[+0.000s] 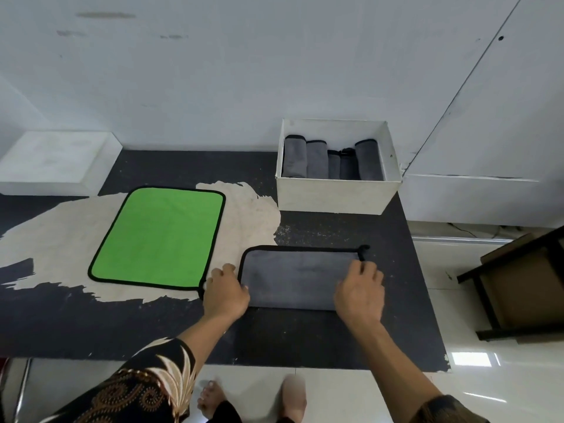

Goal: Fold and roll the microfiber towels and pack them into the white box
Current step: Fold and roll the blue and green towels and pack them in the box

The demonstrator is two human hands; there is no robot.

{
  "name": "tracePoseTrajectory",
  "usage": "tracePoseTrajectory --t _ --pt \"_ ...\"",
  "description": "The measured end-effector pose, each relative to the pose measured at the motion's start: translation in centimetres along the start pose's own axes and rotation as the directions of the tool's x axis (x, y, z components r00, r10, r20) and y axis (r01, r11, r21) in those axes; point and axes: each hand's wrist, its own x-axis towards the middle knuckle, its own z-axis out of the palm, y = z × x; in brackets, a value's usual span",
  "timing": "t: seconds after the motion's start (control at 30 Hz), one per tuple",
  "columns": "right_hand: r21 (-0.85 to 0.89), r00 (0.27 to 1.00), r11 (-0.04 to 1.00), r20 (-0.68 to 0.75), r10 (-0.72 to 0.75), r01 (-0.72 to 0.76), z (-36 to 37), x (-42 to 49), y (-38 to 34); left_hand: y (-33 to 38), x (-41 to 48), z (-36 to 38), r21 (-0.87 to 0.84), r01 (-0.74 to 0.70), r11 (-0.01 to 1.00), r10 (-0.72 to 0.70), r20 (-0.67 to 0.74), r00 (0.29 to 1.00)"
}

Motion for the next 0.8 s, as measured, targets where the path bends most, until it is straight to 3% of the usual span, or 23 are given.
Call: tracePoseTrajectory --t 0.1,0.17,0.27,0.33,0.43,0.6,0.8 --pt "0.008 0.961 0.961 0.021 -0.277 0.277 0.8 -0.3 -3.2 1.2 -0.9 0.5 0.18 -0.272 0.945 0.291 -0.089 0.952" --pt "0.039 0.904 0.915 0.142 -0.403 0.401 1.6 -0.5 -5.0 2.2 -1.4 1.5 0.223 -0.423 0.878 0.44 -0.027 0.898" --pt "0.097 0.836 0.876 0.266 -0.481 0.473 2.6 -0.6 -6.2 3.1 -1.2 3.3 0.279 -0.53 0.801 0.506 0.159 0.848" --pt "0.068 0.828 0.883 0.319 -0.461 0.465 3.6 -0.5 -5.5 2.9 -0.9 4.2 0.32 -0.535 0.782 0.472 0.255 0.844" --pt "-0.045 0.88 0.915 0.296 -0.372 0.402 4.6 -0.4 -2.7 1.6 -0.6 4.6 0.367 -0.505 0.781 0.406 0.317 0.857" --pt "-0.093 0.948 0.965 0.233 -0.217 0.243 4.7 -0.1 1.7 -0.1 -0.1 4.3 0.416 -0.444 0.794 0.325 0.327 0.887" --pt "-0.057 0.955 0.978 0.232 -0.184 0.202 4.6 0.1 1.8 0.6 -0.3 3.8 0.384 -0.429 0.818 0.336 0.286 0.897"
